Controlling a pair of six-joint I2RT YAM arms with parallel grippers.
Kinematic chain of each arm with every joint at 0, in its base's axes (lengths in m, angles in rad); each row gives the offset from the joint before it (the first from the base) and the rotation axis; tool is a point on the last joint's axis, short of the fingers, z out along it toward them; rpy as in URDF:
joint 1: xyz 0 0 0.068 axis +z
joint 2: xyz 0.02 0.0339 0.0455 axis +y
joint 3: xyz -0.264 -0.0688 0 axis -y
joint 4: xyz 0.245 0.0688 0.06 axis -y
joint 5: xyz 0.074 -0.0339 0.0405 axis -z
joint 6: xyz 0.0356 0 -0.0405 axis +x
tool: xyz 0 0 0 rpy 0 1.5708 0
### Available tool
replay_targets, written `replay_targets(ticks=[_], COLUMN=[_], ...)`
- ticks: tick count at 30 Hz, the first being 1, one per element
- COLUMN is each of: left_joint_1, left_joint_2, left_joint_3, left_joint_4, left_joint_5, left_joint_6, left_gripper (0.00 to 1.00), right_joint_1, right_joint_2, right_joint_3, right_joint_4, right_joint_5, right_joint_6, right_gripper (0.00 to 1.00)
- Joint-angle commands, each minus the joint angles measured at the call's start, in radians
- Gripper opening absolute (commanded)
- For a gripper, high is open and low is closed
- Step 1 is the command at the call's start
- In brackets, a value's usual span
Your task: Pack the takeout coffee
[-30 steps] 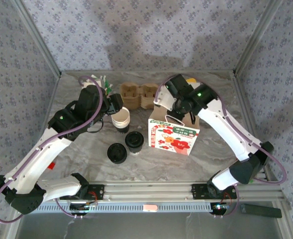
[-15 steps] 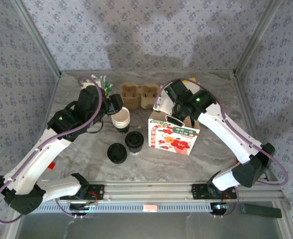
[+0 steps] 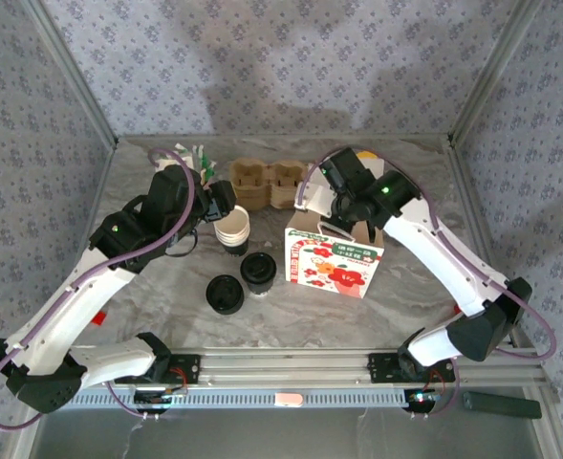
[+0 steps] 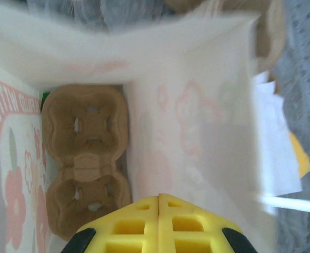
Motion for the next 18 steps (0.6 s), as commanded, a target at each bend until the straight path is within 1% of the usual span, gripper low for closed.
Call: replay_targets(ticks=[1,4,8,18], left_joint_1=[-0.006,-0.007,-0.008,-0.014], left_joint_2=[0.000,0.007,0.007,0.008], left_joint_3=[0.032,0.038,0.042,0.048], left_joint_4=[-0.007,-0.008,-0.008,-0.015], left_joint_5=[-0.018,-0.013,-0.018,-0.019], left_joint_6=[-0.007,-0.007,-0.005,-0.010], left_gripper=[0.70,0.70,0.70,0.71], right_joint_1=[0.007,0.017,0.032,0.040], right_joint_2=[-0.040,-0.051,-0.069,-0.106], right_joint_3=[0.040,0.011,-0.070,-0.235], right_joint_4=[-0.004,0.035,0.110,0.276], right_joint_5=[-0.012,0.040,0.097,0.136], right_joint_6=[-0.044,-0.052,-0.072,-0.102], right_gripper=[0.03,0.03,0.03,0.02])
